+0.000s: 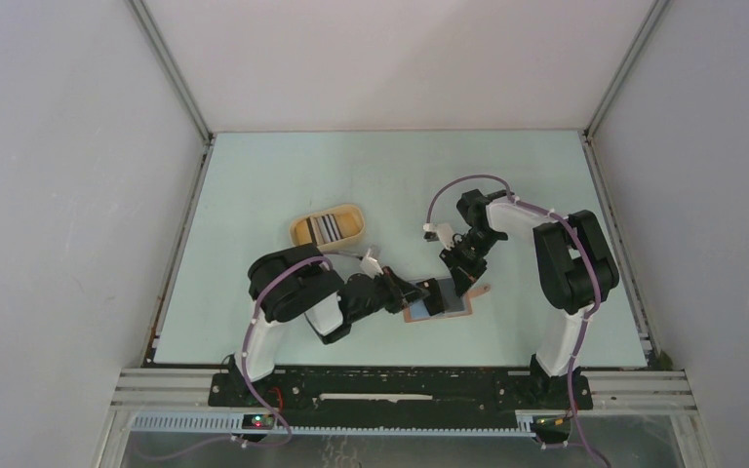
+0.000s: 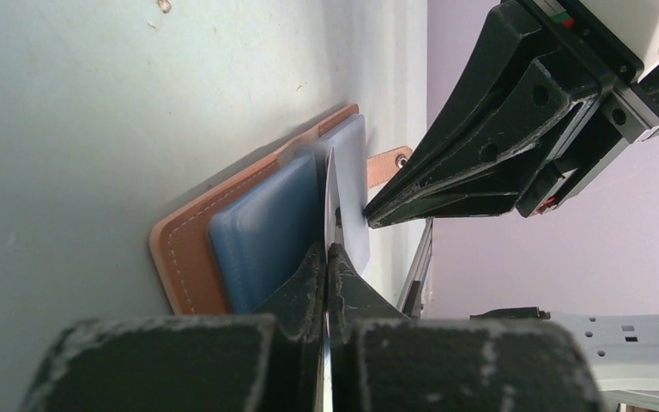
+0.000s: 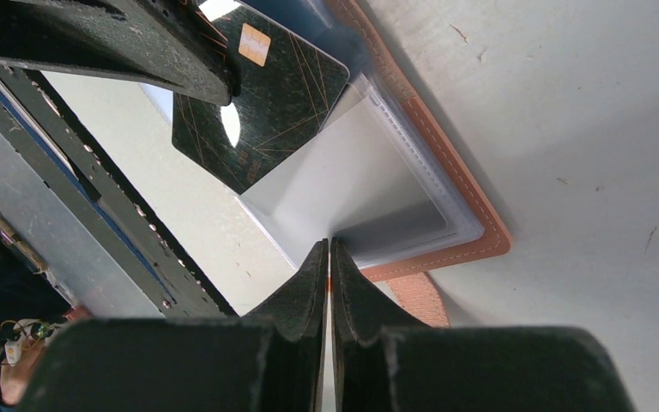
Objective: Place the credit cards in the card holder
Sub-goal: Insert the credit card into the card holder.
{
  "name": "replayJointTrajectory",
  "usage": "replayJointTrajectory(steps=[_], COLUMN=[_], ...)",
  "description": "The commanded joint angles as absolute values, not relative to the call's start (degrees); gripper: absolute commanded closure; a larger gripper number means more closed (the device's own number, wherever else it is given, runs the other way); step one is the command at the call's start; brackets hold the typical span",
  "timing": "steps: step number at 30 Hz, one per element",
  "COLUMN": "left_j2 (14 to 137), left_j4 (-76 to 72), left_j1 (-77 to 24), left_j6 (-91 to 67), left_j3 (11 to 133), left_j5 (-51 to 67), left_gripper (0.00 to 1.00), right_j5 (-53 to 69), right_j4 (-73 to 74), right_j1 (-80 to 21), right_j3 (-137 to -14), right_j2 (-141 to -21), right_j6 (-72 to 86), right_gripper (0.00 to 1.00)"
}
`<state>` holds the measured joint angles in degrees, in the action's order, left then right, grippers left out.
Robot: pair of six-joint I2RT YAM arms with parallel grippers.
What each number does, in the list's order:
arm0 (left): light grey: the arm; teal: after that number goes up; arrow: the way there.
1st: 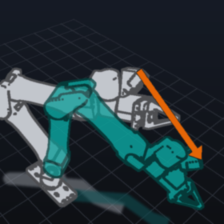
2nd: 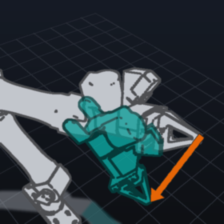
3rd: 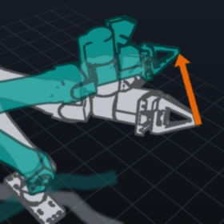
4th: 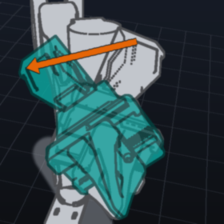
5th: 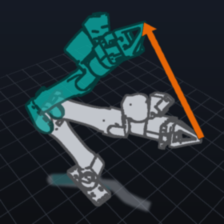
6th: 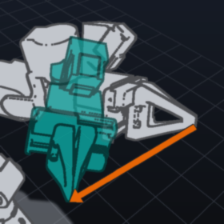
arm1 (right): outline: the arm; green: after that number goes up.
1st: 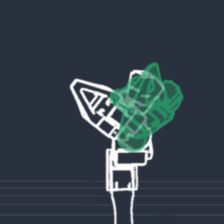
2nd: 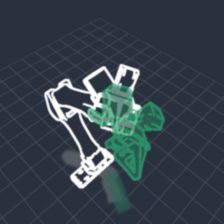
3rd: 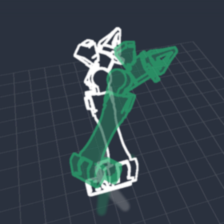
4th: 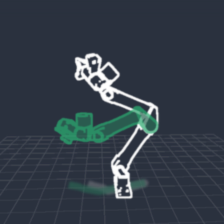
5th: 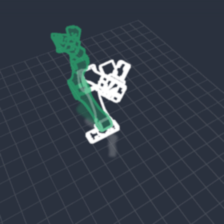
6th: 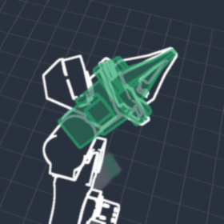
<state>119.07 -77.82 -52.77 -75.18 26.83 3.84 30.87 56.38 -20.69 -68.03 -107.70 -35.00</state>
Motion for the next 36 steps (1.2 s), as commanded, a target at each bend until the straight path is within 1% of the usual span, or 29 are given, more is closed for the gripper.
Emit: replayJointTrajectory(steps=[1,17,27,33,36], left_j2=[117.59,117.33,117.81,119.25,119.18], left_j4=[-73.8,-68.72,-68.09,-68.1,-68.02], left_j1=[-53.2,-53.22,-53.15,-53.09,-53.09], left_j6=[-75.56,-76.64,-76.73,-76.82,-76.6], left_j3=[27.3,28.98,29.54,31.48,31.64], left_j5=[5.37,8.71,9.18,10.36,10.23], left_gripper=[1.0,1.0,1.0,0.97,0.94], right_j5=[29.77,29.25,29.24,29.75,30.93], right_j4=[56.49,56.37,56.34,56.34,56.25], right_j1=[-21.2,-21.62,-21.71,-21.71,-21.67], right_j3=[-69.59,-69.64,-69.54,-69.52,-69.58], right_j2=[-107.93,-107.97,-107.84,-107.14,-105.92], right_j6=[-34.89,-34.89,-34.85,-34.98,-35.2], right_gripper=[0.9,0.89,0.89,0.86,0.84])
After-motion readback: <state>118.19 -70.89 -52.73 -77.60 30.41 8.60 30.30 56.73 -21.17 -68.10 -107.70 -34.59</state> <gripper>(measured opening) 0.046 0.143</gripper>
